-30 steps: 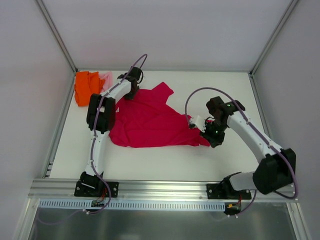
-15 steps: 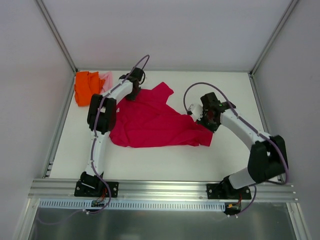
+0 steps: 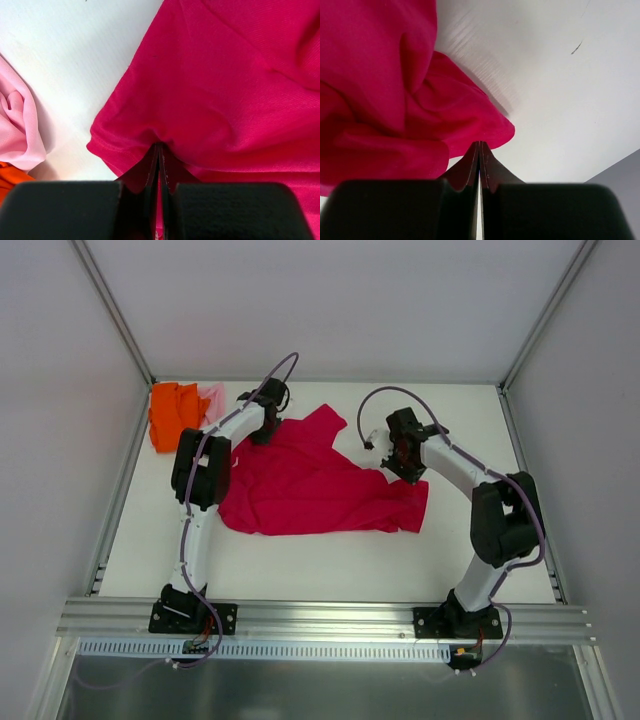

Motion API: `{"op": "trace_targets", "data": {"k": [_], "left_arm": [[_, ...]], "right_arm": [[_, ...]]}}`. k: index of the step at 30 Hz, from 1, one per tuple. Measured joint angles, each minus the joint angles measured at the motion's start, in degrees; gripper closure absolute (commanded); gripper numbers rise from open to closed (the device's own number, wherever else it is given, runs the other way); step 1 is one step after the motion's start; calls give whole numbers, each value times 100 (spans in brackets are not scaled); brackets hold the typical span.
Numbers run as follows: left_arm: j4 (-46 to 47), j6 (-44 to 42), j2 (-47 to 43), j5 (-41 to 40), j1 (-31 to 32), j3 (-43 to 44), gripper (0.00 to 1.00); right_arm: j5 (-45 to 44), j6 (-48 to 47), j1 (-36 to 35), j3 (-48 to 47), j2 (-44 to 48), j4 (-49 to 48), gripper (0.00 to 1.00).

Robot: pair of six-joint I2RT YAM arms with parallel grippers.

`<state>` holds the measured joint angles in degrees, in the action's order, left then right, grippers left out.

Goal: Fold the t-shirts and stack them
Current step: Flatten out the tshirt

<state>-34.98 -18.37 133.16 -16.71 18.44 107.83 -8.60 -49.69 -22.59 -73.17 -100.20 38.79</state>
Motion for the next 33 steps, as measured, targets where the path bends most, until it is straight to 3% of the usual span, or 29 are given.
{"op": "trace_targets", "data": {"k": [19, 29, 33], "left_arm": [[59, -2, -48, -2, 0, -96, 100], [55, 103, -199, 168, 0, -291, 100], [61, 131, -310, 229, 0, -457, 100]], "right_arm": [[398, -295, 11, -424, -542, 772, 99], [431, -269, 11, -1185, -1731, 754, 99], [439, -234, 13, -1292, -1766, 664, 99]]}}
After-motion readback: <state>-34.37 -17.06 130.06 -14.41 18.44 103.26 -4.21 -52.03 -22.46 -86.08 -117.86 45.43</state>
